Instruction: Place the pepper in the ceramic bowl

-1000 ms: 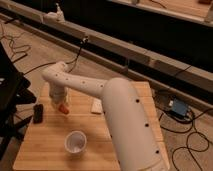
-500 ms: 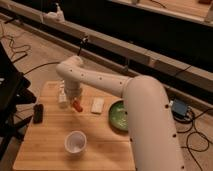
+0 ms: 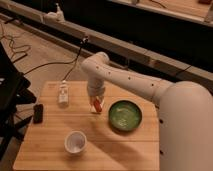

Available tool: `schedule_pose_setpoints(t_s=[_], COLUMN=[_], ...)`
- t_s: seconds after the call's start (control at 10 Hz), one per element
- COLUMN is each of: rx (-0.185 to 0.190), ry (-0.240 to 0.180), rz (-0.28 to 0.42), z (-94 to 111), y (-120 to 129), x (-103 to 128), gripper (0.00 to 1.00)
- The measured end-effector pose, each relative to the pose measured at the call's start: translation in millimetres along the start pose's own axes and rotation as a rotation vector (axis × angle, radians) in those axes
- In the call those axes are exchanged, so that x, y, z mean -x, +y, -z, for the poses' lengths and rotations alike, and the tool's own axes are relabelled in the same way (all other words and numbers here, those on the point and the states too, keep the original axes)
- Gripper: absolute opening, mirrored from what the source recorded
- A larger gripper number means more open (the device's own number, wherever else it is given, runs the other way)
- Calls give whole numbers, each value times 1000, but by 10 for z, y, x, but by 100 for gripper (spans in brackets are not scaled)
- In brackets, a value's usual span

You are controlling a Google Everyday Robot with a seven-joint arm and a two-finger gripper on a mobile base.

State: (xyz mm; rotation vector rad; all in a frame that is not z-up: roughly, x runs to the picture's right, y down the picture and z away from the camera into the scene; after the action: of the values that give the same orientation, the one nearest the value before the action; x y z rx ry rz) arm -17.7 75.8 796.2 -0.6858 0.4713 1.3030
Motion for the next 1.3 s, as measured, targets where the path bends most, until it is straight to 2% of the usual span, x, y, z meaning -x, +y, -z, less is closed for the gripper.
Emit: schedule_pose_setpoints(t_s=[0.1,0.2,0.7,0.8,1.0,1.1,1.3], rx=[-10,-12,-14,-24,-79,-106,-109], ry=[13,18,19,14,-23,-41,-68], rz=[-54,-79,-83,-101,-196,-263,-352], z=[40,59,56,97,278,388,492], y=[-255,-373,-383,-442,-861,-1106,-1358], x=[-134,-191,-198,-204,-279,-386,-524], gripper=[0,0,0,0,12,25,45])
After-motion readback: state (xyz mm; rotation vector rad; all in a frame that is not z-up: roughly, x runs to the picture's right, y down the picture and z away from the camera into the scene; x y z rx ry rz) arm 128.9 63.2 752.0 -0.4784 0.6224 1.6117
